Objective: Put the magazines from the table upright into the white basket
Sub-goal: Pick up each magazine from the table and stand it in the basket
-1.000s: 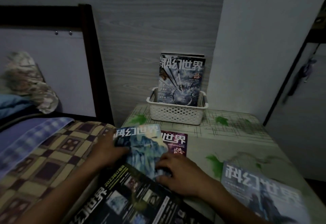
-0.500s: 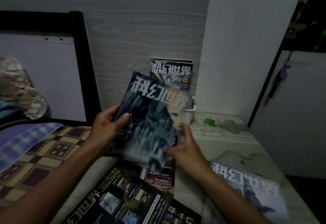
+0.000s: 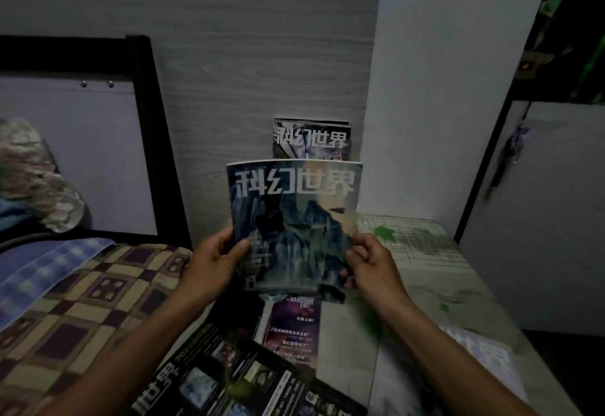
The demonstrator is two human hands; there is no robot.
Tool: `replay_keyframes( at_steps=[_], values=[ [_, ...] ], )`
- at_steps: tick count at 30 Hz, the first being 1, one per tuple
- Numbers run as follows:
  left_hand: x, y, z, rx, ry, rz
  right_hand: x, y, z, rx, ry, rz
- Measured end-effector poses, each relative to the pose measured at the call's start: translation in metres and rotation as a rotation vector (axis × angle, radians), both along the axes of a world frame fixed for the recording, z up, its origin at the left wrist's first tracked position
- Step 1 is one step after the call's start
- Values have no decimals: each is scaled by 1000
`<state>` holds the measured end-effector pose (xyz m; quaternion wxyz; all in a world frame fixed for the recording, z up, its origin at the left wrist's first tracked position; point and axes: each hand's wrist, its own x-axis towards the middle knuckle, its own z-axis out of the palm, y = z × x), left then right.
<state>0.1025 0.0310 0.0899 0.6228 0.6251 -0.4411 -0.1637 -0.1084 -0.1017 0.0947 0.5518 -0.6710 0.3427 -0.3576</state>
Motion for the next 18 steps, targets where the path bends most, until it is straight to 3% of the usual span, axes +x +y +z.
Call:
replay_keyframes(
  at_steps=[5, 8, 13, 18],
  values=[
    [11, -5, -5, 127, -78, 134, 7, -10, -2, -12, -8, -53],
    [8, -13, 6, 22, -64, 150, 12, -20, 10, -68, -45, -120],
    [18, -54, 72, -158, -225, 229, 31, -69, 69, -232, -141, -295],
    [57, -123, 119, -155, -264, 228, 69, -136, 121, -330, -93, -363]
  ],
)
